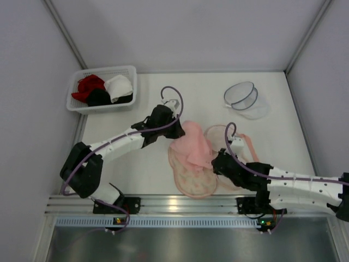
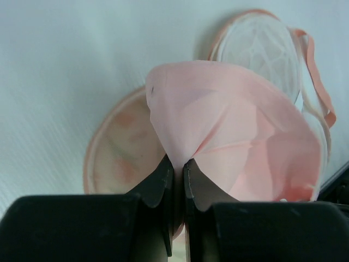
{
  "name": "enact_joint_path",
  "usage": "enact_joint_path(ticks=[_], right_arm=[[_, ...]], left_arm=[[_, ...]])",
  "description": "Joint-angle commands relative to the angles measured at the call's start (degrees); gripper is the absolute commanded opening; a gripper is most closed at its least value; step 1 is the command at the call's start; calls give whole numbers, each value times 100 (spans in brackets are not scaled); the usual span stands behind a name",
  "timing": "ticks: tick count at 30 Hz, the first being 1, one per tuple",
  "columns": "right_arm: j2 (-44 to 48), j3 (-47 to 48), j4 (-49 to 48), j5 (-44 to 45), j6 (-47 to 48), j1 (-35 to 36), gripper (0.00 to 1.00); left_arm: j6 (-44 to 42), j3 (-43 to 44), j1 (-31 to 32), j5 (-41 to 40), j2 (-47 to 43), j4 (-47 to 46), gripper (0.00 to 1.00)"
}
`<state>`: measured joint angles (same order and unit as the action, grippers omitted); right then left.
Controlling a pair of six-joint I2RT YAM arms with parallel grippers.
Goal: Place the bra in the laundry bag and zip it closed
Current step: Adjust the bra in the laundry bag.
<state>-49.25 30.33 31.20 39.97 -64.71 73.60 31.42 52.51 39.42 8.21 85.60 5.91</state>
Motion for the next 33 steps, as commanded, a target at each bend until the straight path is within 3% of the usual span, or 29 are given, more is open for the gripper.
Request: enact_joint_path(ticks=[1,7,13,14,15,18,21,23,24,26,29,33], right_arm=[[65,26,-1288,-985,1054,-1141,0],[-532,316,-1195,-1271,1496,-1480,0],[-937,-17,-1634,-1948,1224,-1551,0],[-972,-44,-1678,-2010,1215,-1551,0],[-972,-53,-1661,-2132,1215,-1559,0],[-1095,52,-1311,-2221,1197,-1603,0],[-1086,236,-494,-2212,1153,-1691,0],[-981,298,-27,-2273,1206,-1831,9],[-955,290,43,-2491,1319,-1884,16],[-858,246,123,-2695,1417,-2086,50],[-726,491,271,-2915,1654,-2166,83],[-603,1325,641,-2600,2276,-2385,89]], left_arm=[[-521,452,-267,-408,17,-292,0],[-541,717,-470,751,896,-231,0],[-592,716,-462,859,1187,15,6],[-654,725,-470,823,1117,94,14],[-724,804,-470,779,1090,260,31],[-927,953,-470,866,906,498,51],[-1041,1024,-470,1147,774,612,60],[-1129,1042,-470,1349,739,709,89],[-1147,1042,-470,1368,721,744,92],[-1155,946,-461,1376,686,745,92],[-1173,857,-461,1184,686,745,93],[-1182,892,-453,929,782,736,92]])
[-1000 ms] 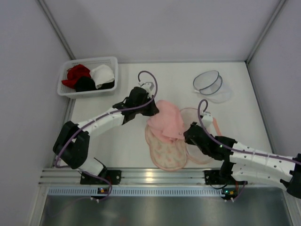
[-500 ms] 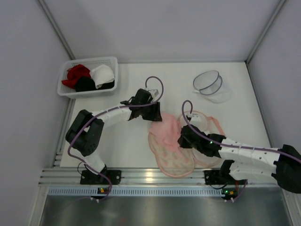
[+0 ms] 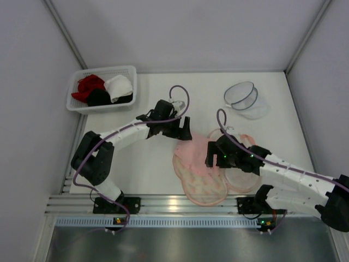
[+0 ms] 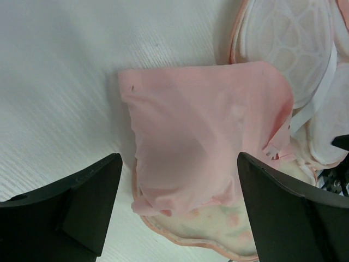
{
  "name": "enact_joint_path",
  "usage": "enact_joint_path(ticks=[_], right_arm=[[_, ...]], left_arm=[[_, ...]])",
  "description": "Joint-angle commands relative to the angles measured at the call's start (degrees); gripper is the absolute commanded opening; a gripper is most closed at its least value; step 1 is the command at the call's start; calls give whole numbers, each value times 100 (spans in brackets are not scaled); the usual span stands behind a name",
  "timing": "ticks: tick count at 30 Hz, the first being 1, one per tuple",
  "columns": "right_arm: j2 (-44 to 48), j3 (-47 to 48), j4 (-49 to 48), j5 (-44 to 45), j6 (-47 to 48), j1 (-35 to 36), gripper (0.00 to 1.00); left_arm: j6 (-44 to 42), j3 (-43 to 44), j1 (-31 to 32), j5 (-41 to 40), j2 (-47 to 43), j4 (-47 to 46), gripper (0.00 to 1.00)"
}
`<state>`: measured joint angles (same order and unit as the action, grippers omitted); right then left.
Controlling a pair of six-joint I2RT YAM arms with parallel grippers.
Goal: Place the bra in the laundry bag and zip it closed
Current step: Adjust the bra in the laundry bag.
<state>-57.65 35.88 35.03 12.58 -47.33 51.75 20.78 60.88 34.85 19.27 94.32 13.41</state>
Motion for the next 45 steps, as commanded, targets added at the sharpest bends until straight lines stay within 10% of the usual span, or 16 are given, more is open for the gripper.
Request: enact_joint_path(ticks=[1,16,34,45], right_arm=[[219,1024,259,166,654,-418,89],[-379,563,-811,25,1517,-2467,80],[-370,-898,-2562,192,295,-2503,67],[-326,-390,-2369,219,611,-2511,77]], left_arm=[[-118,90,-5,-169,6,-14,92],[164,152,434,411,482,-136,86],[-293,-15,1981,1141,718,-128,81],[629,-744,1306,-212,-159,-286,78]])
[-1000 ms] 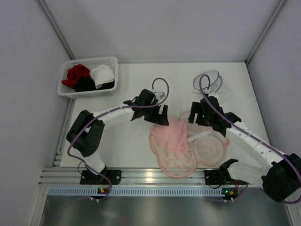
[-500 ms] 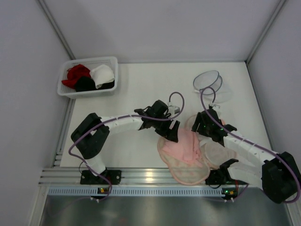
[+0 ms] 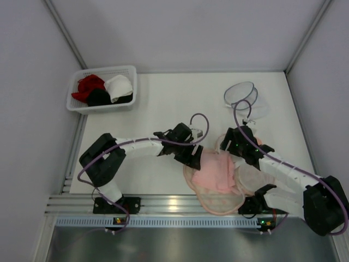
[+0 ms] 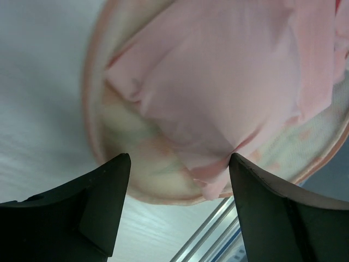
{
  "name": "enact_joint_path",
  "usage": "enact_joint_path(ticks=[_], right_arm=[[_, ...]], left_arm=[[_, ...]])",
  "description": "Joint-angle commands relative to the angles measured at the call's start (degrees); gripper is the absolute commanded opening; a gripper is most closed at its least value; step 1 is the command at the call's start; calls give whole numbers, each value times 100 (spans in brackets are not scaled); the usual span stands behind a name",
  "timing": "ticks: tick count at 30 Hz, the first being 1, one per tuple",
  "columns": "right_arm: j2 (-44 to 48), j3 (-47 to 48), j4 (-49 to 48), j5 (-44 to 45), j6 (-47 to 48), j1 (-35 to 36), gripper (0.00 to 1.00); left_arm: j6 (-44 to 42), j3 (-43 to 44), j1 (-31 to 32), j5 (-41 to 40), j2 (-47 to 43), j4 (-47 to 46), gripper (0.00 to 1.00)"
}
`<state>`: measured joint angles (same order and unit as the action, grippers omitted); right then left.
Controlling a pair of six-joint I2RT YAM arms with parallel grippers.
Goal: Place the bra in the laundry bag and zip it closed
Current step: Adjust the bra in the laundry bag.
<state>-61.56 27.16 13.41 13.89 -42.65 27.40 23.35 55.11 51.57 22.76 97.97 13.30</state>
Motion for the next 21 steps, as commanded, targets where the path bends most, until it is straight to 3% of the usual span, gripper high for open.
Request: enact_joint_path(ticks=[1,6,11,15,21], right_arm=[[30,570,-164,79,196,-68,78],[-207,1211,12,210,503,-199,90],[-391,1914,-5,62,890,-612,93],[-847,2276,-93,-26,1092,-1086,95],[-1323,2715,-409,-80,1285,-1851,96]], left_arm=[[415,-220,-559,-597,-534,-328,78],[600,-132,-719,-546,44,-380,77],[890,-167,-762,-676,301,-653,74],[1013,-185,-1296,-905,223,-715,71],[750,165,-1922,-1880,108,-425,70]])
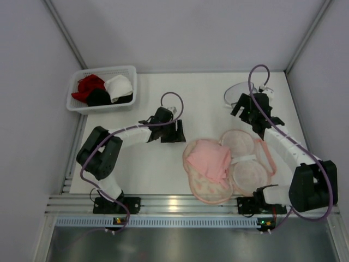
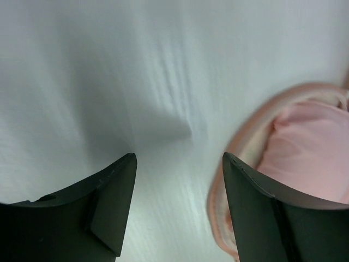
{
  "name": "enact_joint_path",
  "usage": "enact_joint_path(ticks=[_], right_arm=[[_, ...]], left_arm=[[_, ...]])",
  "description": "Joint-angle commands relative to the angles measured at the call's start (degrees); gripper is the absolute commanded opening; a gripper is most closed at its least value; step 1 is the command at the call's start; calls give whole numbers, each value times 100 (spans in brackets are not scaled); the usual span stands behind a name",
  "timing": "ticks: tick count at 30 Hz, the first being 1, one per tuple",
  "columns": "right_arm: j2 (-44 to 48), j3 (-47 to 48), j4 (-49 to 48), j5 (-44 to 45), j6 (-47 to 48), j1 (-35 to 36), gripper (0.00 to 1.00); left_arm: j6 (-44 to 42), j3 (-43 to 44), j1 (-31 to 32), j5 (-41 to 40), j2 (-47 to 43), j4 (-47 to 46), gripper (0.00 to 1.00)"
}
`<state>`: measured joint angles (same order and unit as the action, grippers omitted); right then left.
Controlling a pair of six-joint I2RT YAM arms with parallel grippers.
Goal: Place the bra in the laundry bag and zip it closed
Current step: Adjust the bra in the laundry bag, then move the laundry bag to the center of the board.
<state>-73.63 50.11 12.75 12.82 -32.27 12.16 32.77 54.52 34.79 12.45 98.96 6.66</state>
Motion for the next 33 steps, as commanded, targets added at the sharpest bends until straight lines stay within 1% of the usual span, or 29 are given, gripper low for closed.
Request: enact_joint_path(ticks=[1,5,8,9,10,11,13,15,16,20,25,27,29,30,32,33], right_arm=[[-187,499,-370,36,343,-390,96],[-661,1096,-256,19,467,-653,96],[-872,1299,-265,71,520,-733,96],[-934,1326,-291,80,511,-768,97],[-960,1352,-300,72,564,-794,97],[-1004,1422,-300,72,564,-838,97],[-1048,1475,-256,45,581,-900,97],[-1057,1519,-265,-16,608,-988,97],[-1066,1528,-265,-34,634,-997,97],[-1005,1441,-291,-60,661,-1023,97],[-864,1326,-282,-78,696,-1076,98],[-820,1282,-264,-95,696,-1111,98],[-768,1221,-291,-121,696,-1137,98],[-741,1212,-291,-139,696,-1146,98],[-689,1194,-291,-174,696,-1155,98],[-662,1194,-291,-183,696,-1155,98]], left_arm=[[-306,278,-288,-928,18,309,70],[-438,559,-525,-999,255,310,70],[-622,744,-631,-631,265,301,70],[-736,796,-613,-377,238,301,69],[-1033,832,-587,-349,221,327,69],[-1158,875,-543,-435,168,563,68],[-1474,920,-333,-463,107,749,68],[-1502,780,-123,-366,-51,776,68],[-1502,744,-43,-340,-104,776,66],[-1546,700,458,-989,-166,802,66],[-1423,762,775,-1183,-78,811,65],[-1441,788,986,-1534,-8,802,64],[-1423,805,1126,-1745,132,837,61],[-1397,840,1231,-1972,193,872,59],[-1335,885,1276,-2106,343,934,55],[-1361,911,1276,-2028,361,934,55]])
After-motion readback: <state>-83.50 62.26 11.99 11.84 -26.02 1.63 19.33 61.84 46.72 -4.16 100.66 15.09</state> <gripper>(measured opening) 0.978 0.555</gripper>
